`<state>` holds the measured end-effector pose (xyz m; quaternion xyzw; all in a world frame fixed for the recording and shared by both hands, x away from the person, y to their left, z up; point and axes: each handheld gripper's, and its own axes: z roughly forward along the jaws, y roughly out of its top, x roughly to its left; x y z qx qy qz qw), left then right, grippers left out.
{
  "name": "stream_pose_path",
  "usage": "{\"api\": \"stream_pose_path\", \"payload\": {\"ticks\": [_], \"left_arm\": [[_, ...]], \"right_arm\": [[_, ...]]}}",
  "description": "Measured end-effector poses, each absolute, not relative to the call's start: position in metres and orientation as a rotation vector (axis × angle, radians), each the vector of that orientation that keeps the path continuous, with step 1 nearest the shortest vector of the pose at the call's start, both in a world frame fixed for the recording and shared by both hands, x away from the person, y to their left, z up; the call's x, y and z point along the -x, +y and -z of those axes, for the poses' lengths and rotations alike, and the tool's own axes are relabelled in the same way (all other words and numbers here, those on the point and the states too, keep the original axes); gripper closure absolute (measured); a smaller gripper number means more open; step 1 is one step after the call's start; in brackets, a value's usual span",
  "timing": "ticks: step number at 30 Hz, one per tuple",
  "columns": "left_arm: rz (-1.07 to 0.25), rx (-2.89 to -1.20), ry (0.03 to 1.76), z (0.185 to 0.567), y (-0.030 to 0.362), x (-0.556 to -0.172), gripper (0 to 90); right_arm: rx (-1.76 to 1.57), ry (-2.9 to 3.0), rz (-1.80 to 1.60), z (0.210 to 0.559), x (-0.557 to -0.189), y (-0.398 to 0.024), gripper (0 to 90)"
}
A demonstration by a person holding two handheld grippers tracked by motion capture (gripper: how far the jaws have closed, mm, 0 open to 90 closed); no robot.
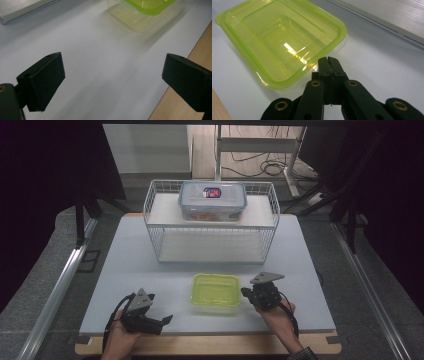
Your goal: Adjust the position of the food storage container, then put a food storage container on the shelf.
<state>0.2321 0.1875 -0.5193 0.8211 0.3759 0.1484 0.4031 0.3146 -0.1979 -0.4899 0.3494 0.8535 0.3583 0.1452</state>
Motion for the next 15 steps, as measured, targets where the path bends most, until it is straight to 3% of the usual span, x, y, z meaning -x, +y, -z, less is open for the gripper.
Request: {"api": "stream_pose_path", "payload": {"ticks": [7,15], "left_arm": [[-0.355,-2.073,0.96,0.52,0.188,-0.233,4.1],[-0.255,-2.052,0.983,0.519,0.186,-0.24,3.4]], "right_arm": [[-1.034,2.435,-1.057,0.488,-0.314,-0.211,58.2],[-1.098,2.429,-1.148,0.483,-0.315,-0.222,47.5]]}}
